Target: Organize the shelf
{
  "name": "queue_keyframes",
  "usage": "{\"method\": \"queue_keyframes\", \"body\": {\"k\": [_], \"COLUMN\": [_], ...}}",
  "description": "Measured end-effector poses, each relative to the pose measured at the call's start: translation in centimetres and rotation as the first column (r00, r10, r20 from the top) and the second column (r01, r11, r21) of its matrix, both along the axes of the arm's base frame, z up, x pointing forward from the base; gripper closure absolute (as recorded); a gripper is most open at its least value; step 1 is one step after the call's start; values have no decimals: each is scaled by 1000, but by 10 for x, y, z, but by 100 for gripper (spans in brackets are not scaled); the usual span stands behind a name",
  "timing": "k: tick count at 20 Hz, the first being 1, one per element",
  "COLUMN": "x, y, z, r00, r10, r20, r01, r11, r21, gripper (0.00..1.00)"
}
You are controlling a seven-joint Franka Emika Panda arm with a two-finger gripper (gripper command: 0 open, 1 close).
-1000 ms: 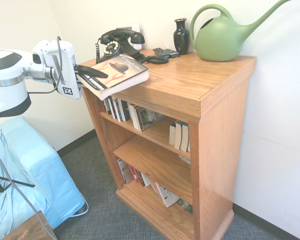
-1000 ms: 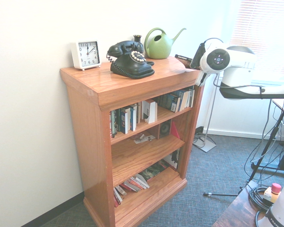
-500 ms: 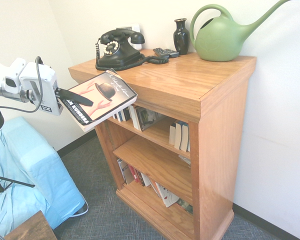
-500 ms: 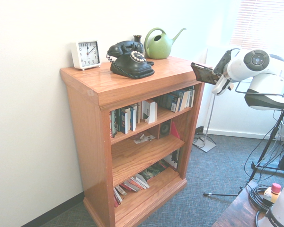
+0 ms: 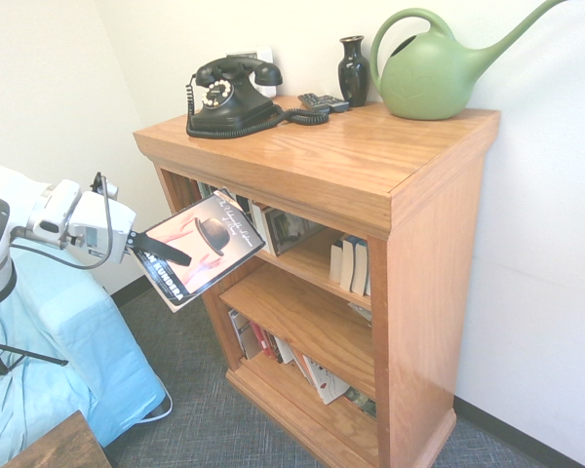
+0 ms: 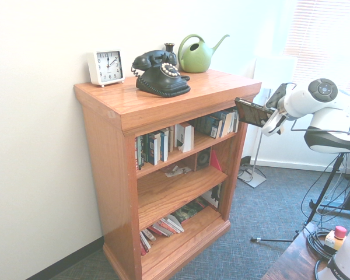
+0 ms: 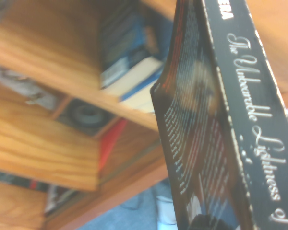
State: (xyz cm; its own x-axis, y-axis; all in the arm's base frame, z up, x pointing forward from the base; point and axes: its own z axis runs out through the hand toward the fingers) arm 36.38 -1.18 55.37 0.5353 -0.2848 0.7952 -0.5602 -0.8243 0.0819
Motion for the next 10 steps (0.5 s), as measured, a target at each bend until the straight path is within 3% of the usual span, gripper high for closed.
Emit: {"method": "queue_keyframes", "body": {"k": [10], "x": [44], "y": [12], "z": [-74], "r00": [998], "r10": [48], "r20": [-36], "r01": [-44], "r11": [993], "r21": [113], "gripper": [100]}}
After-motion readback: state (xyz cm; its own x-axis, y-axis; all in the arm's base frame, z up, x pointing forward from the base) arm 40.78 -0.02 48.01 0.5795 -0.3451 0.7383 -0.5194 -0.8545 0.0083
